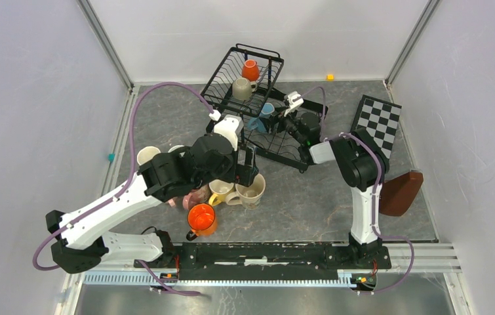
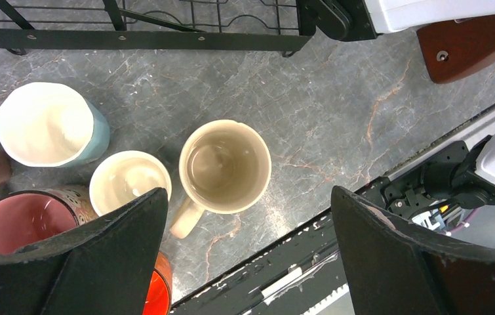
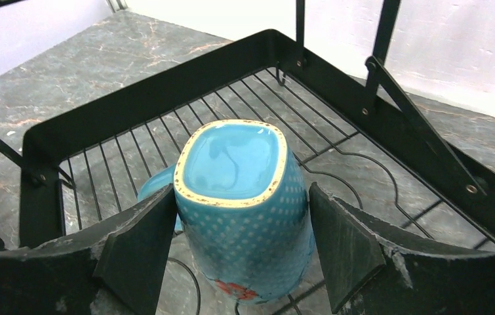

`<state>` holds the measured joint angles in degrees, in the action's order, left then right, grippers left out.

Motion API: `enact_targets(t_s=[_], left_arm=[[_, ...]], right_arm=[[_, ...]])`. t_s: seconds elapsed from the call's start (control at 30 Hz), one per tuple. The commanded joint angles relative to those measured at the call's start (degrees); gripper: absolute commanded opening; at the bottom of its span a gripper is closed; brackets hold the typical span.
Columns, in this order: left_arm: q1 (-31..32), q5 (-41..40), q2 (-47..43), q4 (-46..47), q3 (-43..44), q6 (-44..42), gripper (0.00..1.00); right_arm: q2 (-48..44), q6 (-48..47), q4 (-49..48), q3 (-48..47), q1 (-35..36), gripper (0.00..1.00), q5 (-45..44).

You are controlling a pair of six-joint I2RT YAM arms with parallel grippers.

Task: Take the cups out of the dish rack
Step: Move the cup to the dish rack.

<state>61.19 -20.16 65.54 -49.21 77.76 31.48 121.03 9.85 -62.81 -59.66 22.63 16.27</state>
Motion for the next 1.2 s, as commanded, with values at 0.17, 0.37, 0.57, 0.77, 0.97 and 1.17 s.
enact_targets(t_s=[0.17,0.37,0.57,0.77,0.97,1.17], left_arm=[[-0.2,1.5,-1.6,3.6,-1.5,0.0,1.0],[-0.3,2.2,-1.6,4.2,-1.9,0.0,1.0],[-0.3,2.7,-1.9,4.6,-2.4,0.0,1.0],[-0.3,2.6,-2.5,4.9,-3.0,0.0,1.0],[-0.4,2.8,-3.0,5.4,-3.3,0.0,1.0],[-0.4,3.5,-3.6,6.3,-4.0,0.4,1.0]], right_arm=[[-6.8,-5.2,-1.1,5.8,-1.3,0.79,-2.9],[-9.5,-7.1,0.1,8.7,-2.1,0.79,-3.1],[-10.4,-7.2,2.1,9.0,-2.6,0.82,-2.6],[-12.1,-2.3,8.8,5.9,-2.6,0.89,-3.6],[-13.9,5.1,12.9,4.6,-1.1,0.98,-9.3],[-12.9,9.8,21.1,-0.3,2.6,0.98,-21.1]])
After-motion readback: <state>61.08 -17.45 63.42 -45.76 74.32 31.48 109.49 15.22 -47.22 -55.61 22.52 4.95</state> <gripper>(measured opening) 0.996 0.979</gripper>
